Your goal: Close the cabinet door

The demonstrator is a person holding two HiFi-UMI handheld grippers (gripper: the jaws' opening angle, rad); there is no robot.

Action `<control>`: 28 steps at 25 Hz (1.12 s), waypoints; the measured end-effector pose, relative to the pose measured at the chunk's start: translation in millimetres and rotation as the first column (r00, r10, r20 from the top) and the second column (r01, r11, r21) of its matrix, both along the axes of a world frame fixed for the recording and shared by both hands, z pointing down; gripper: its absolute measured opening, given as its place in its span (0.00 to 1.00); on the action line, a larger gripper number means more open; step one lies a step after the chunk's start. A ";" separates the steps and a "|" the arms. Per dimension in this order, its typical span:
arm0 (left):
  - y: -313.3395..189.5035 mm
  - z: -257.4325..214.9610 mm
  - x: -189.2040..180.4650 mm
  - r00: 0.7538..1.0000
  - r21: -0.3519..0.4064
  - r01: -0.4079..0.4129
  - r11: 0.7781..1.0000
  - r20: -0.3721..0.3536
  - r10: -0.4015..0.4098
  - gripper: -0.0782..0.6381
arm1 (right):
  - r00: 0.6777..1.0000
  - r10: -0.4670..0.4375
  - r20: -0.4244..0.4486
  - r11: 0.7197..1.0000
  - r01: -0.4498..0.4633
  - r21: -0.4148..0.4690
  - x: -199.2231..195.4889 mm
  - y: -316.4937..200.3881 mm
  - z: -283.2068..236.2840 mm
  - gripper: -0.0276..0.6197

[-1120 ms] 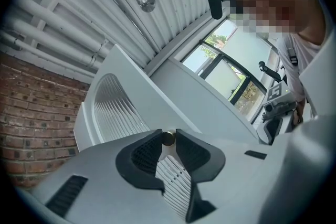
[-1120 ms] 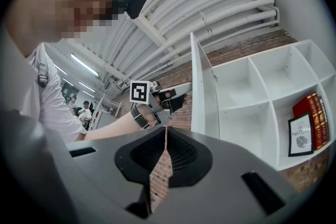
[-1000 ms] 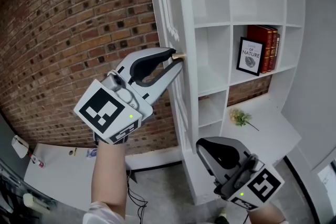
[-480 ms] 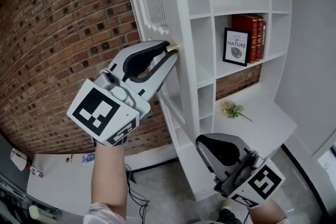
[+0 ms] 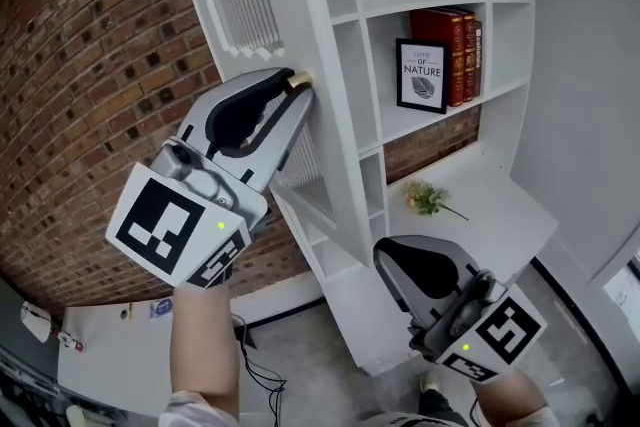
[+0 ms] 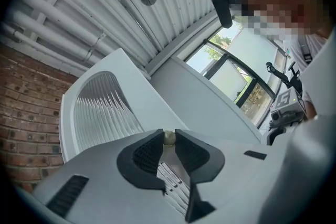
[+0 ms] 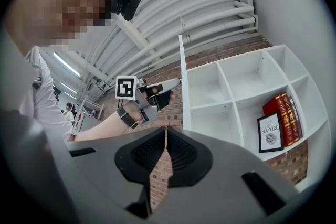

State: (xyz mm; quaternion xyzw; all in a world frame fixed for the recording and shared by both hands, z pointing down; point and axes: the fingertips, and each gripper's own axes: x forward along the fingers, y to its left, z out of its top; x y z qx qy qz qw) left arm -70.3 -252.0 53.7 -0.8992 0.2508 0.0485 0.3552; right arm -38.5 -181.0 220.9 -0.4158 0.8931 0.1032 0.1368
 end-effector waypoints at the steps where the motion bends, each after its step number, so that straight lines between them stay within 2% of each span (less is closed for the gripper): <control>1: -2.2 0.3 6.0 1.000 0.002 0.009 1.000 0.001 -0.009 0.22 | 1.000 0.001 0.003 1.000 -0.001 -0.002 5.2 -2.3 0.3 0.07; 6: -16.6 1.0 30.6 1.000 -0.029 0.006 1.000 -0.025 -0.007 0.22 | 1.000 -0.002 0.004 1.000 0.002 -0.006 30.3 -17.7 -0.6 0.07; 14: -50.2 0.7 72.6 0.996 -0.044 0.066 0.997 -0.052 -0.068 0.22 | 0.999 -0.024 0.030 1.000 0.024 -0.009 75.7 -51.8 -3.5 0.07; 20: -83.9 1.4 101.4 0.989 -0.052 0.130 0.990 -0.069 -0.134 0.22 | 0.997 -0.057 0.049 0.998 0.058 -0.022 105.6 -82.3 -0.5 0.07; 28: -129.3 0.4 125.4 0.968 -0.069 0.228 0.971 -0.093 -0.234 0.22 | 0.996 -0.083 0.031 0.996 0.084 -0.027 135.8 -125.6 2.0 0.07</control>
